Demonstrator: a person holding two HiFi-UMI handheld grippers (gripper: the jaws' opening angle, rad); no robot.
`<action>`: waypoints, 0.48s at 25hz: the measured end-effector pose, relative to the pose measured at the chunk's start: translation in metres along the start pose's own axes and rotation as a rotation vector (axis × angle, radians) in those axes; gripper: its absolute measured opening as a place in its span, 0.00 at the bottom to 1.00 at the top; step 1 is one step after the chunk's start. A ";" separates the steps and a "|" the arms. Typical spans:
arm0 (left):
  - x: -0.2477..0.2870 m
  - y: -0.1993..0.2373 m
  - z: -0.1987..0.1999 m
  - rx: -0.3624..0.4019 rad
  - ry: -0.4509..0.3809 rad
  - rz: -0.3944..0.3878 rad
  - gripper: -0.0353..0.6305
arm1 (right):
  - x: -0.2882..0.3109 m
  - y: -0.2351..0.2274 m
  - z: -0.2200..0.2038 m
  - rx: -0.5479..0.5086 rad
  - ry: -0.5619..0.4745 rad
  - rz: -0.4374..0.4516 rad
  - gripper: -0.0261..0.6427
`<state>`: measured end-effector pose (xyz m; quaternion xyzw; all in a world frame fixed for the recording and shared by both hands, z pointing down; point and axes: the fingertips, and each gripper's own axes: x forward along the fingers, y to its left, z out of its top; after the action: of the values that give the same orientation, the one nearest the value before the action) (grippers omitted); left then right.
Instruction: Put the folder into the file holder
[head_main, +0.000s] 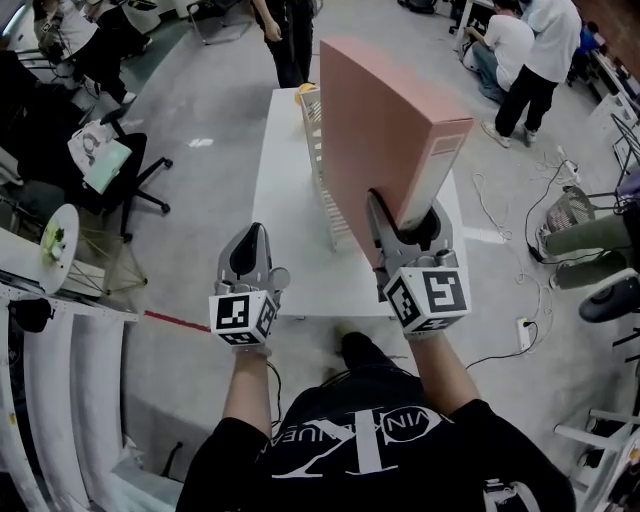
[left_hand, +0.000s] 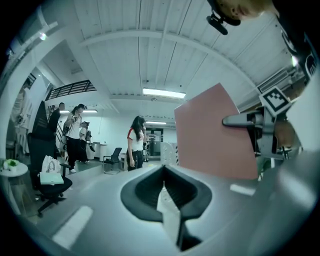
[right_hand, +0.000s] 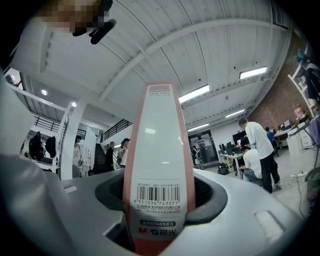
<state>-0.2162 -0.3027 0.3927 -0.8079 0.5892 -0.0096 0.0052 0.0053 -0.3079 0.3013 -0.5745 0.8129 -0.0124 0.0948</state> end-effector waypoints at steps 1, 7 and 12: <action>0.002 0.003 0.000 -0.001 0.002 0.002 0.05 | 0.005 0.000 -0.002 0.002 0.003 -0.002 0.48; 0.019 0.015 0.000 -0.007 0.006 0.012 0.05 | 0.033 0.004 -0.009 -0.027 0.022 0.002 0.48; 0.030 0.023 -0.004 -0.014 0.009 0.022 0.05 | 0.055 0.005 -0.019 -0.049 0.052 -0.001 0.48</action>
<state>-0.2290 -0.3381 0.3969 -0.8014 0.5980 -0.0090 -0.0032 -0.0202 -0.3590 0.3116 -0.5763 0.8150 -0.0073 0.0594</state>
